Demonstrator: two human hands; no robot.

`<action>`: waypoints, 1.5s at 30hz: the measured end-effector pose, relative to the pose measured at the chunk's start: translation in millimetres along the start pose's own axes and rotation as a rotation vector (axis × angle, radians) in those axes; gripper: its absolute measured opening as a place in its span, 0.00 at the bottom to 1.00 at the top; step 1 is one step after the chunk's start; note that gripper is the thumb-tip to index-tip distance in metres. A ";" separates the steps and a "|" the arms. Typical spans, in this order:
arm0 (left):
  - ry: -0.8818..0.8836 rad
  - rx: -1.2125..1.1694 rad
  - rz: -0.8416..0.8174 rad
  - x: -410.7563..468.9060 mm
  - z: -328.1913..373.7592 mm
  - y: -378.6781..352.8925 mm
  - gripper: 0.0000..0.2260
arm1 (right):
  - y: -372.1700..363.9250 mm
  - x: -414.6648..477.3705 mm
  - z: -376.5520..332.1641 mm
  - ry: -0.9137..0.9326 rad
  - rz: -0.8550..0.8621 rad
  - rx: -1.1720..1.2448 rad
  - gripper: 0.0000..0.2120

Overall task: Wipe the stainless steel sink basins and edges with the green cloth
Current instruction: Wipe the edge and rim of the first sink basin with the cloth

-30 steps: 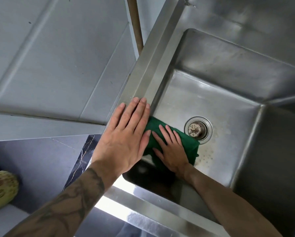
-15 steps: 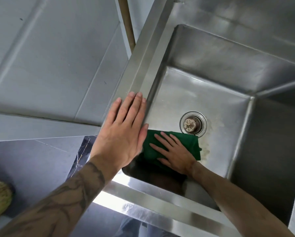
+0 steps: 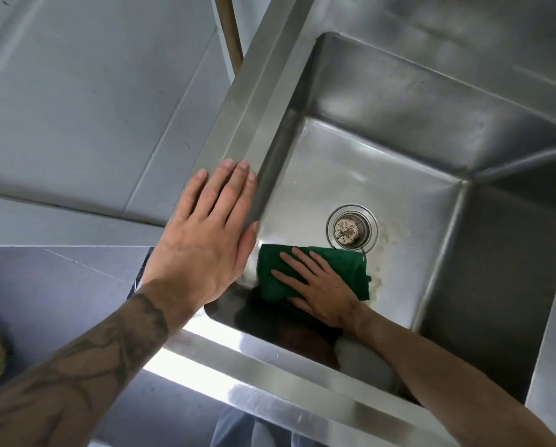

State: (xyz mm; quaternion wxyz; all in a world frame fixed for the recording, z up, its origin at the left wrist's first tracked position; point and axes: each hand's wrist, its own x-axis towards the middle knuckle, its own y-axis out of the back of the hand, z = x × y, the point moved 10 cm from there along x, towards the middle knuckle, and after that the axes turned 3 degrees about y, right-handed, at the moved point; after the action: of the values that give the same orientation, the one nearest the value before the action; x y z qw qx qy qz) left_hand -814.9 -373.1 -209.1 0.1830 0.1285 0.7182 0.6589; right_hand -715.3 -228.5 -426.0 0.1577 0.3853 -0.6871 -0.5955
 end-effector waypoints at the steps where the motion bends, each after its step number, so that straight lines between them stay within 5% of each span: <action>1: 0.004 -0.003 0.004 0.1 0.3 0.2 0.29 | 2.5 11.9 -1.6 -0.015 0.010 0.004 0.30; 5: 0.028 -0.004 0.033 1.7 -0.6 3.1 0.29 | 5.0 29.6 3.4 -0.051 0.006 0.010 0.30; 12: 0.039 -0.005 0.023 0.8 -1.1 2.3 0.30 | -10.7 -79.3 34.9 -0.080 -0.025 -0.013 0.31; 19: 0.039 0.003 0.021 1.5 -1.2 0.2 0.30 | -2.9 -50.7 52.2 -0.243 0.014 0.017 0.29; 25: 0.047 -0.051 0.082 0.5 -0.1 7.2 0.30 | -19.3 -92.7 42.6 -0.068 -0.036 -0.029 0.32; 32: 0.035 -0.051 0.107 0.8 0.0 8.0 0.30 | -12.0 -100.2 72.6 -0.411 0.027 0.034 0.31; 38: 0.034 -0.074 0.124 1.8 -0.5 8.1 0.30 | -21.2 -137.3 73.8 -0.389 -0.044 -0.032 0.31; 42: 0.024 -0.077 0.144 2.8 1.7 9.0 0.30 | -9.1 -153.0 118.7 -0.812 -0.005 0.034 0.31; 45: 0.026 -0.087 0.143 1.4 0.5 9.4 0.30 | -19.9 -159.6 94.0 -0.714 -0.033 0.002 0.33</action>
State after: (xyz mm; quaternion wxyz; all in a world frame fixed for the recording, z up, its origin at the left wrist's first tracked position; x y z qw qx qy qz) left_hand -816.4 -371.1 -200.0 0.1314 0.1628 0.6803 0.7024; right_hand -667.7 -48.4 -428.7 -0.1022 0.1641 -0.6933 -0.6942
